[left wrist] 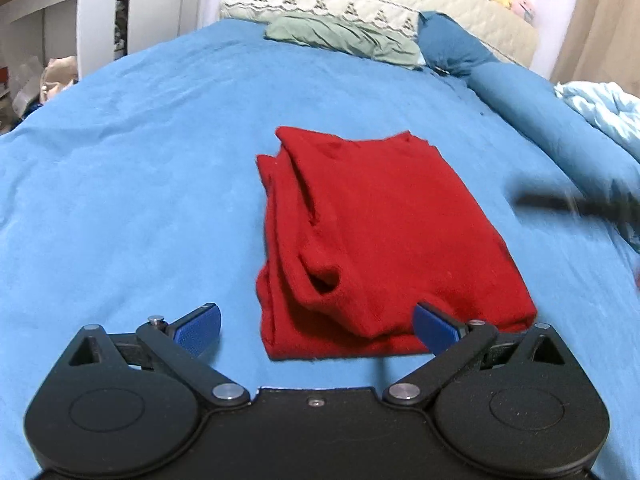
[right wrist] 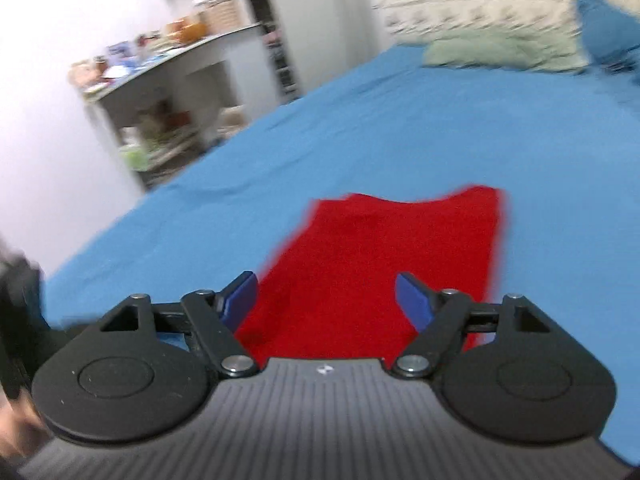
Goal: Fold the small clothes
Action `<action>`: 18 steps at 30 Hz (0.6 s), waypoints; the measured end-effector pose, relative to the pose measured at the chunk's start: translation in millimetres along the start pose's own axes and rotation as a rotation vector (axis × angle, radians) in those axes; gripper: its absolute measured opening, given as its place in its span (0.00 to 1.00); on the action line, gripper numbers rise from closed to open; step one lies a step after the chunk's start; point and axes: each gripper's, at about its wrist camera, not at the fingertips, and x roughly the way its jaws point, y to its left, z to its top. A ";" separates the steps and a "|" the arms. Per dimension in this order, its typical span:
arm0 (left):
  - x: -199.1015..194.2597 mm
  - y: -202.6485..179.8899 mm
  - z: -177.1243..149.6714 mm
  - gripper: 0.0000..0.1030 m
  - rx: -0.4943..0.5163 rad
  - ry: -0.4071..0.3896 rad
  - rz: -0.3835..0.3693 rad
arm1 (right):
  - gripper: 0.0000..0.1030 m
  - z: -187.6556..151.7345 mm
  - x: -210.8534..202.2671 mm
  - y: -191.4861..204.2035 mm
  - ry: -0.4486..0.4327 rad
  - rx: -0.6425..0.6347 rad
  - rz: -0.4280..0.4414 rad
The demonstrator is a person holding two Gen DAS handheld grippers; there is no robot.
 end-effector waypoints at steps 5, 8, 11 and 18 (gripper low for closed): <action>5.4 6.2 1.6 1.00 -0.029 -0.010 0.019 | 0.89 -77.9 -14.6 -11.7 0.040 -0.020 -0.193; 10.6 3.4 1.5 1.00 -0.023 -0.005 0.032 | 0.88 -107.4 -5.4 -14.4 0.061 -0.008 -0.262; 12.2 3.3 1.1 1.00 -0.013 -0.005 0.041 | 0.88 -117.3 -1.8 -21.3 0.030 0.056 -0.297; 15.9 5.9 2.1 1.00 -0.024 -0.016 0.046 | 0.88 -111.4 2.8 -33.1 -0.006 0.090 -0.319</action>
